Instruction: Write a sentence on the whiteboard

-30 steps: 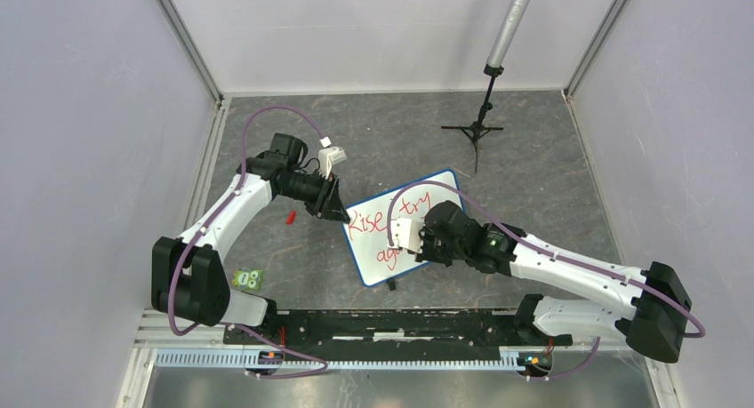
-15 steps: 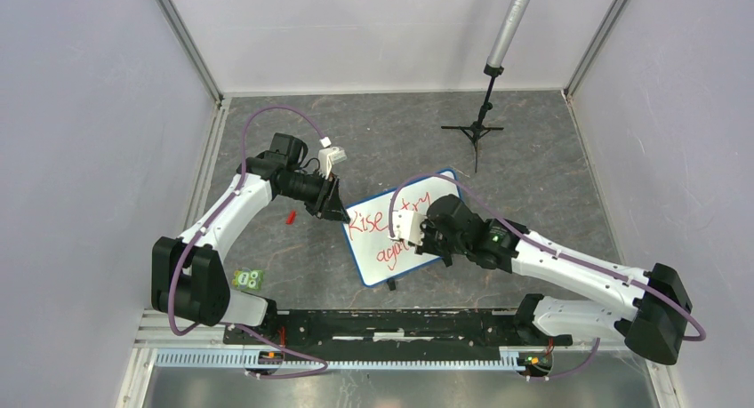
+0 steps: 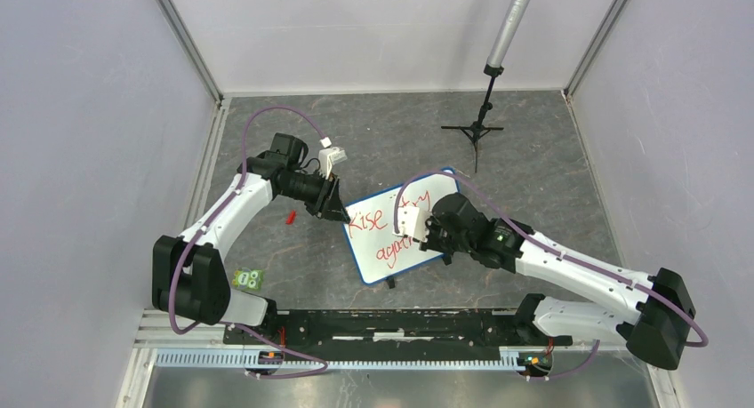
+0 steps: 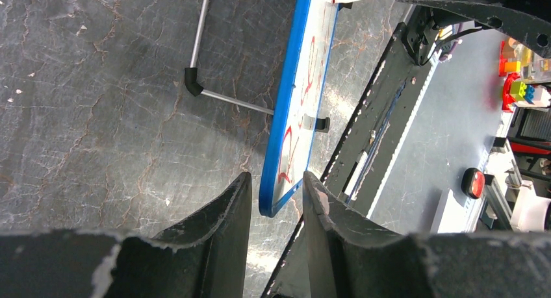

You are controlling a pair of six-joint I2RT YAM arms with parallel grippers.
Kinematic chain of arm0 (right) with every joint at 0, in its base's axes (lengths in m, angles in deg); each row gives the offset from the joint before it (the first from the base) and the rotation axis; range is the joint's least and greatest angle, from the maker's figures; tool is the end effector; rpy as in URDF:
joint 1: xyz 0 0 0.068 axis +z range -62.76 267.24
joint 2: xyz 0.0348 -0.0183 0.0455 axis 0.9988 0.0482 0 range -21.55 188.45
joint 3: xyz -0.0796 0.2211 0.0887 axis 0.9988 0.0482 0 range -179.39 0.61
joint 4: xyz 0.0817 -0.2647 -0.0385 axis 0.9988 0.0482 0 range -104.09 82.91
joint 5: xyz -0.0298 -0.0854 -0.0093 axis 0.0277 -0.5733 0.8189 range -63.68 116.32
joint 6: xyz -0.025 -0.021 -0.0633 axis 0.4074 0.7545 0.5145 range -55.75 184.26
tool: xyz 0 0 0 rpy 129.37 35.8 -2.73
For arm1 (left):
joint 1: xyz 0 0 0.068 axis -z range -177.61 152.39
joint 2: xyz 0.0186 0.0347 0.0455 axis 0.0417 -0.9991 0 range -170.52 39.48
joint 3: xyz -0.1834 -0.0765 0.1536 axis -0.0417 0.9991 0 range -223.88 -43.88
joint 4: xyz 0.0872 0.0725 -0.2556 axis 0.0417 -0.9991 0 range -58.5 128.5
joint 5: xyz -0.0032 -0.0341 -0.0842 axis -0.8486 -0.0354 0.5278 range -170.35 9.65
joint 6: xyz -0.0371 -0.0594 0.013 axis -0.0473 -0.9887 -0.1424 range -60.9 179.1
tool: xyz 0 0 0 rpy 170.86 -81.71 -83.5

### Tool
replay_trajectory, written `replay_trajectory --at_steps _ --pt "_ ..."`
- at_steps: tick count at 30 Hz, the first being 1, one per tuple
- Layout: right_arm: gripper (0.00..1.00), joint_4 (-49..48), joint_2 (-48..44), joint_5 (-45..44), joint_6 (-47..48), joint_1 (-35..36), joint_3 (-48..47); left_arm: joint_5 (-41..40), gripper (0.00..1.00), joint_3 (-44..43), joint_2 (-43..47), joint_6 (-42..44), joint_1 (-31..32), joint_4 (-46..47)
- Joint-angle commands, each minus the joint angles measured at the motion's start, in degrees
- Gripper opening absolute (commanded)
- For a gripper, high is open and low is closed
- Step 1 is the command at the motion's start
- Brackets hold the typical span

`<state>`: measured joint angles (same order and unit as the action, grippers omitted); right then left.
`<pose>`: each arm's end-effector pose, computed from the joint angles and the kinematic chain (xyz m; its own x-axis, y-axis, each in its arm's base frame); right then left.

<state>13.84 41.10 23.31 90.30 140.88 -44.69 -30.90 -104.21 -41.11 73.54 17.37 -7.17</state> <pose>0.1640 0.2176 0.2123 -0.0348 -0.7871 -0.6158 -0.8879 0.3072 -0.3425 0.2735 -0.1193 0.2143 -0.7376 0.3652 -0.5680 0.6726 0.4717 -0.5702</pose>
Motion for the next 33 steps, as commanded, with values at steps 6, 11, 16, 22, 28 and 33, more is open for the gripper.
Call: replay_trajectory --at_steps 6,11,16,22,28,33 --pt "0.00 0.18 -1.14 2.09 0.40 -0.35 3.79 0.38 0.41 -1.28 -0.21 -0.81 0.40 1.37" --pt "0.00 0.53 -1.21 2.83 0.50 -0.41 4.77 0.41 0.41 -1.28 -0.28 -0.71 0.40 1.40" --pt "0.00 1.31 -2.46 5.54 0.25 -0.38 3.29 0.45 0.41 -1.19 -0.12 -0.77 0.40 1.37" --pt "0.00 2.80 -5.04 5.89 -0.29 -0.36 0.62 0.51 0.41 -1.19 -0.04 -0.84 0.40 1.37" --pt "0.00 3.63 -4.53 2.16 -0.40 -0.34 0.64 0.56 0.41 -1.17 0.24 -0.90 0.40 1.37" --pt "0.00 2.94 -2.95 0.44 0.05 -0.34 0.99 0.56 0.41 -1.19 0.36 -0.91 0.40 1.40"
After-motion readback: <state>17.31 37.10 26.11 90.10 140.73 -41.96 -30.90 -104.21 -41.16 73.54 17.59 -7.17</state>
